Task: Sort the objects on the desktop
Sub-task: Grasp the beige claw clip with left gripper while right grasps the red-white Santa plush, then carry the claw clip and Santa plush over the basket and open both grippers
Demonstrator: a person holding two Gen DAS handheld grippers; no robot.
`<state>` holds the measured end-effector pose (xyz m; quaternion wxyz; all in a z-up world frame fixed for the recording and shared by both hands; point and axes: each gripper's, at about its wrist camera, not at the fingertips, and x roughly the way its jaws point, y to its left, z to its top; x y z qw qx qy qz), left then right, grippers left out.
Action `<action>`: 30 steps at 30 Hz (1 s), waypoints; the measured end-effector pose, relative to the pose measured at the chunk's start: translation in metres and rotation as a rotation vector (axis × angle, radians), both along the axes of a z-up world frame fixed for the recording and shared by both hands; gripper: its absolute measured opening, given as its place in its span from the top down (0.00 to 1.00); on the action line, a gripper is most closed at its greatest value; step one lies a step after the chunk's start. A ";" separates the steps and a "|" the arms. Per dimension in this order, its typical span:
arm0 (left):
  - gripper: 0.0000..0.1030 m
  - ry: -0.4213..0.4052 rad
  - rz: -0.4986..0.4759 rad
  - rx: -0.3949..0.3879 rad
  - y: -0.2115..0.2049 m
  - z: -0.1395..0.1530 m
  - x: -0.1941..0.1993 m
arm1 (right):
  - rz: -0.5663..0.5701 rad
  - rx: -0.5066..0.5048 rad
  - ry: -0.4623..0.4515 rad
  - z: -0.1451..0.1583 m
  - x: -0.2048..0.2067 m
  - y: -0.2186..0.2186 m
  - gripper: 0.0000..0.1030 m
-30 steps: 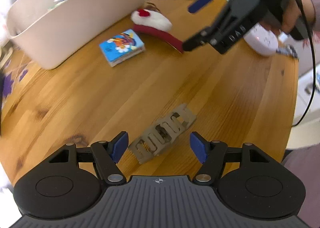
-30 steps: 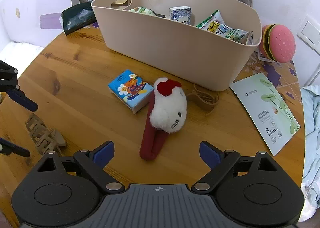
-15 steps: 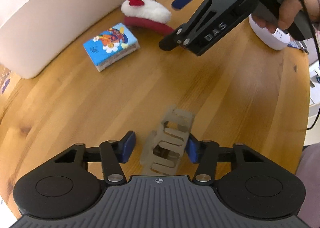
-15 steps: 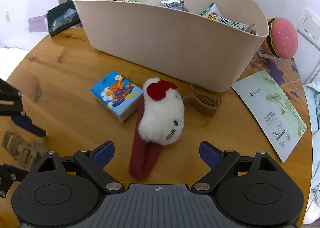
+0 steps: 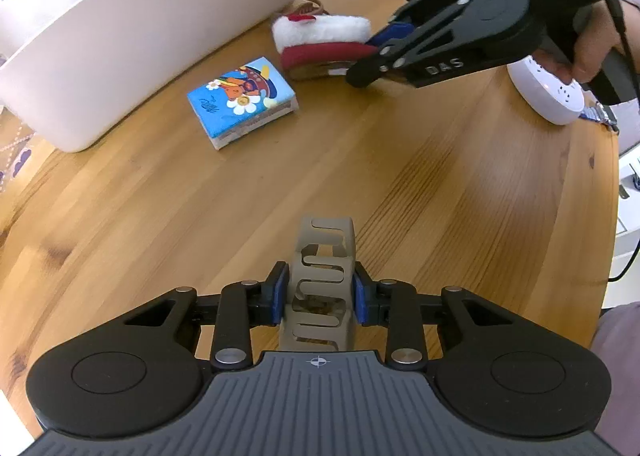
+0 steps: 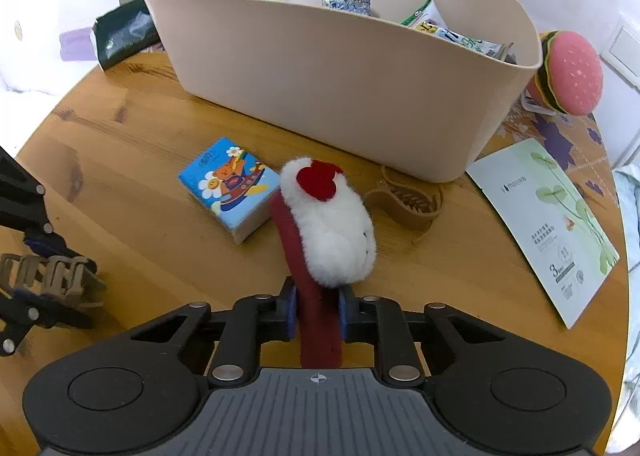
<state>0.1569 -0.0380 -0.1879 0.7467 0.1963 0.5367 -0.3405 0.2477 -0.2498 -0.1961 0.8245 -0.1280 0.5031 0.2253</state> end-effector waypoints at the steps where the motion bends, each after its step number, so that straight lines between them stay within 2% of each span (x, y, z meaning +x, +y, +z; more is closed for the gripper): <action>1: 0.68 -0.002 0.003 -0.002 0.002 0.000 -0.001 | -0.001 0.004 -0.002 0.003 -0.001 -0.001 0.84; 4: 0.68 -0.010 0.019 -0.010 0.009 0.006 0.000 | 0.007 0.008 -0.017 0.012 -0.008 -0.004 0.87; 17: 0.68 -0.059 0.064 -0.054 0.005 0.026 0.000 | -0.012 0.010 -0.075 0.041 -0.027 -0.015 0.87; 30: 0.68 -0.114 0.118 -0.100 0.016 0.062 0.017 | -0.026 0.022 -0.137 0.074 -0.032 -0.025 0.87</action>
